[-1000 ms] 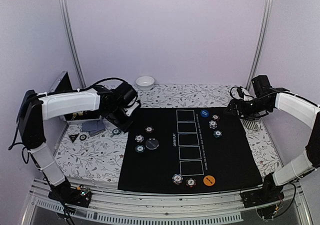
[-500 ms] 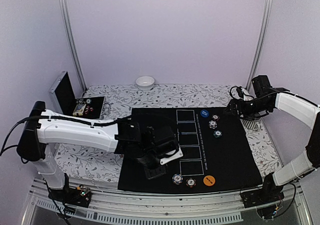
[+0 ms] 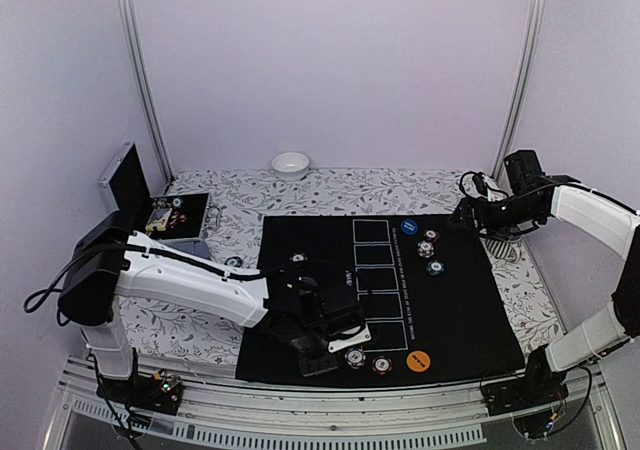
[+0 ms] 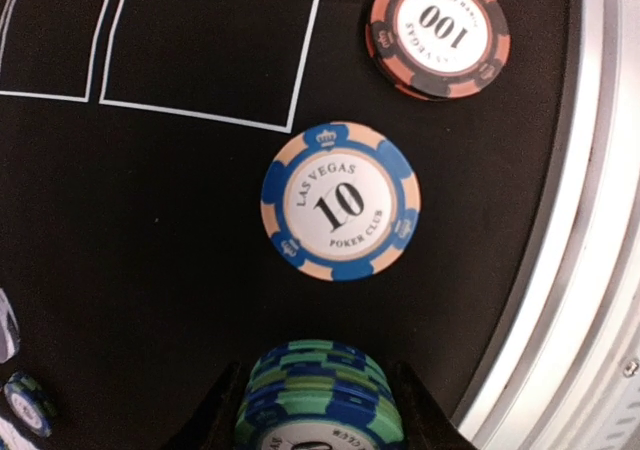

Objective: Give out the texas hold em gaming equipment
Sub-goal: Place the poker chips pile at the big blind area, then pick up the pile of poker chips from the pile of poker chips.

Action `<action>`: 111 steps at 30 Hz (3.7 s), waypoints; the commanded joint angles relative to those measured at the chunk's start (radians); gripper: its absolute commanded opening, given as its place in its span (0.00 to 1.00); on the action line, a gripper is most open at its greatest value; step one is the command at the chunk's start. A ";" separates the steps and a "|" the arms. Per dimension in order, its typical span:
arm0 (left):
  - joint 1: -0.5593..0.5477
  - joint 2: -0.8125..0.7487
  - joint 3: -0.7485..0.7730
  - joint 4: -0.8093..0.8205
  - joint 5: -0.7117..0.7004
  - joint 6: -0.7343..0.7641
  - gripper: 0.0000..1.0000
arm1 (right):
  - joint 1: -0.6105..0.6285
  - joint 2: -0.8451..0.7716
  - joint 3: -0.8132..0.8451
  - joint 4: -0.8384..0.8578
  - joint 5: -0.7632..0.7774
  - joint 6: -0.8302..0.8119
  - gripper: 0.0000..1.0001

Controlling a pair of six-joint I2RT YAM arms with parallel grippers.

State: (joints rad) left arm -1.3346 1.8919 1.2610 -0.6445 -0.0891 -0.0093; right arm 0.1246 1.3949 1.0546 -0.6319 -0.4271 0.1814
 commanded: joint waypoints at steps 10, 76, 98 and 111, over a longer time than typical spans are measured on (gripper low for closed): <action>0.078 0.027 -0.074 0.098 0.085 0.004 0.00 | 0.004 -0.023 0.010 -0.002 -0.016 -0.016 0.99; 0.122 -0.075 -0.025 0.042 -0.108 0.045 0.98 | 0.004 -0.019 0.022 -0.005 -0.052 -0.022 0.99; 0.905 -0.175 0.008 -0.006 -0.055 -0.198 0.98 | 0.004 -0.045 0.014 -0.004 -0.030 -0.025 0.99; 0.908 -0.033 -0.069 0.047 -0.044 -0.190 0.83 | 0.004 -0.037 0.009 -0.002 -0.022 -0.026 0.99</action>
State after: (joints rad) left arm -0.4252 1.8446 1.2121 -0.6308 -0.1684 -0.1940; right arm 0.1246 1.3663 1.0546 -0.6319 -0.4553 0.1665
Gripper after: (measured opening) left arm 0.835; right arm 0.988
